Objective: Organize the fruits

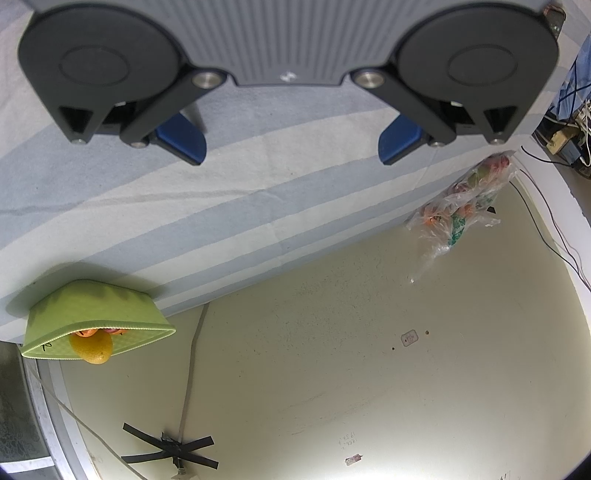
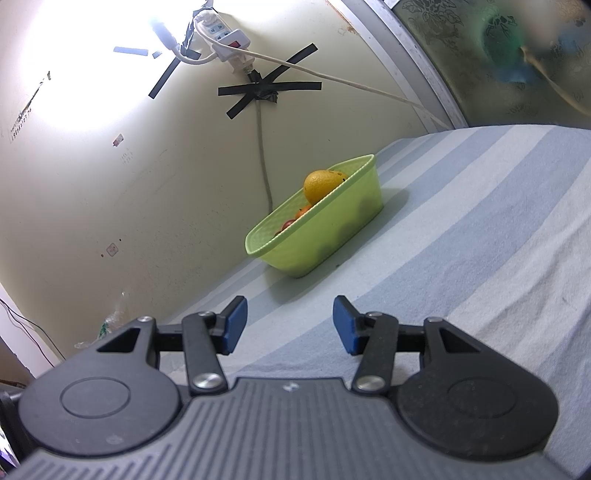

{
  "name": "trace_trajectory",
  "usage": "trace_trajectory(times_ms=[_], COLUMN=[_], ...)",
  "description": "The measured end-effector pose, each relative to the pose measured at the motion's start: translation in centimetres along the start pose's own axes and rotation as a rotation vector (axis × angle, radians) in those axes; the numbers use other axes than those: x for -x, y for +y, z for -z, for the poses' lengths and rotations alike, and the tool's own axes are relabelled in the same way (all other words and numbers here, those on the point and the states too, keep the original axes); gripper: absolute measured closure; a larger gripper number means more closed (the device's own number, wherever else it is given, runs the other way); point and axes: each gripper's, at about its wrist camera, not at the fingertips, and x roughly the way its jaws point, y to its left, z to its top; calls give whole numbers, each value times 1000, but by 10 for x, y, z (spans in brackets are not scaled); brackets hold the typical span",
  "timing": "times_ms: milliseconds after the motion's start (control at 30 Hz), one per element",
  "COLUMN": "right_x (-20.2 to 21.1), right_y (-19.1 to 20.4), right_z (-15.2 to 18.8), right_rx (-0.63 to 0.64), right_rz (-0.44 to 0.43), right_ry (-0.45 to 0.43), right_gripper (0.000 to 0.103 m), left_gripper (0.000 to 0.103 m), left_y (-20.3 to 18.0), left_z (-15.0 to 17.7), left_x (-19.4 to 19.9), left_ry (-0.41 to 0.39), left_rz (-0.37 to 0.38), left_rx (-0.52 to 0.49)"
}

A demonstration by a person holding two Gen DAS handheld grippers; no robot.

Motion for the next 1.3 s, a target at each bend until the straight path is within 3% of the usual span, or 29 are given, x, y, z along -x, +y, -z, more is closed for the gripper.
trace_trajectory(times_ms=[1300], right_x=[-1], right_y=[0], right_z=[-2], right_rx=[-1], right_rz=[-8], right_ry=[1], right_gripper=[49], left_gripper=[0], left_y=[-4], left_z=[1], left_x=[2], left_ry=[0], left_rz=[-25], left_rx=[-16])
